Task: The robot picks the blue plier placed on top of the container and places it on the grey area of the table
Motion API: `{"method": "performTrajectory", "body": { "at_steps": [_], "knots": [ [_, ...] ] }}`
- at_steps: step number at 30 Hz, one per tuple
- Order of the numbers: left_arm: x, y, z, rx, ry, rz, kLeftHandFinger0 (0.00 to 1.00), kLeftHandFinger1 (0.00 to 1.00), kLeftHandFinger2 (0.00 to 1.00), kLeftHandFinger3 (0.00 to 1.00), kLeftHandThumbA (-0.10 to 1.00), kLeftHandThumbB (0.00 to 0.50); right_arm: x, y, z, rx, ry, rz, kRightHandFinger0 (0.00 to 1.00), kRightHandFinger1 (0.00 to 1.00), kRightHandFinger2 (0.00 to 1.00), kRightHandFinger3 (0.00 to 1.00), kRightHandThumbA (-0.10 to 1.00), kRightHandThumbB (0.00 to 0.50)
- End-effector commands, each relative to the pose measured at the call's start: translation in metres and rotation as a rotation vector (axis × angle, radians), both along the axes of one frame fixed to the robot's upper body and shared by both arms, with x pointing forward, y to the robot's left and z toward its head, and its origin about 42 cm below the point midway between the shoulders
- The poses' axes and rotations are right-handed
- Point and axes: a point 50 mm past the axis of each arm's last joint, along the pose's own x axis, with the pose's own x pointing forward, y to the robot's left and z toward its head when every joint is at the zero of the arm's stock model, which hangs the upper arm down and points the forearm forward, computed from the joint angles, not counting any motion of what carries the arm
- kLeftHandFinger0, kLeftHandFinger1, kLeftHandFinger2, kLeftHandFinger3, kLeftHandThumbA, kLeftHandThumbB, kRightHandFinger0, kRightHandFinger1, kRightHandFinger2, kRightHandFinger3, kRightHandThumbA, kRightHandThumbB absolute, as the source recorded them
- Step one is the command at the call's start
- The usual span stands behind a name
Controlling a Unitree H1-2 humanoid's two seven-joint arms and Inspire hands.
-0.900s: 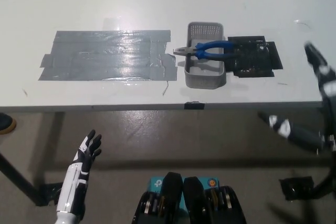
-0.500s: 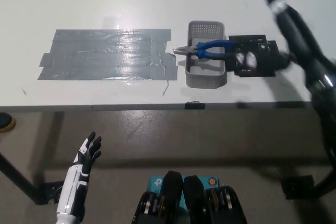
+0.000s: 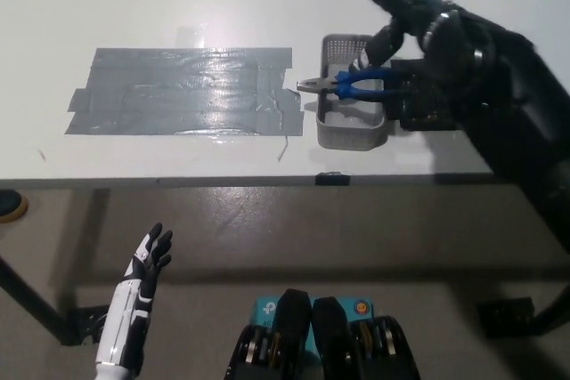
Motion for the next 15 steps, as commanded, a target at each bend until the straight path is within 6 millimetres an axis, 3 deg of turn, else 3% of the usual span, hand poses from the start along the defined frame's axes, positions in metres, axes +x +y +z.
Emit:
{"method": "performTrajectory", "body": {
  "at_steps": [1,9,15],
  "knots": [
    [-0.003,-0.001,0.005,0.001,-0.054,0.004,1.00,1.00,1.00,1.00,1.00,0.021,0.009,0.019,0.028,-0.067,-0.010,-0.027,1.00,1.00,1.00,1.00,1.00,0.265],
    [-0.001,0.002,0.008,0.024,-0.065,0.007,1.00,1.00,1.00,1.00,1.00,0.059,0.017,0.039,0.015,-0.111,0.044,-0.048,1.00,1.00,1.00,1.00,1.00,0.293],
    [-0.001,0.002,0.010,0.062,-0.061,0.016,1.00,1.00,1.00,1.00,1.00,0.040,0.021,0.044,0.001,-0.180,0.073,-0.059,1.00,1.00,1.00,1.00,1.00,0.336]
  ]
}}
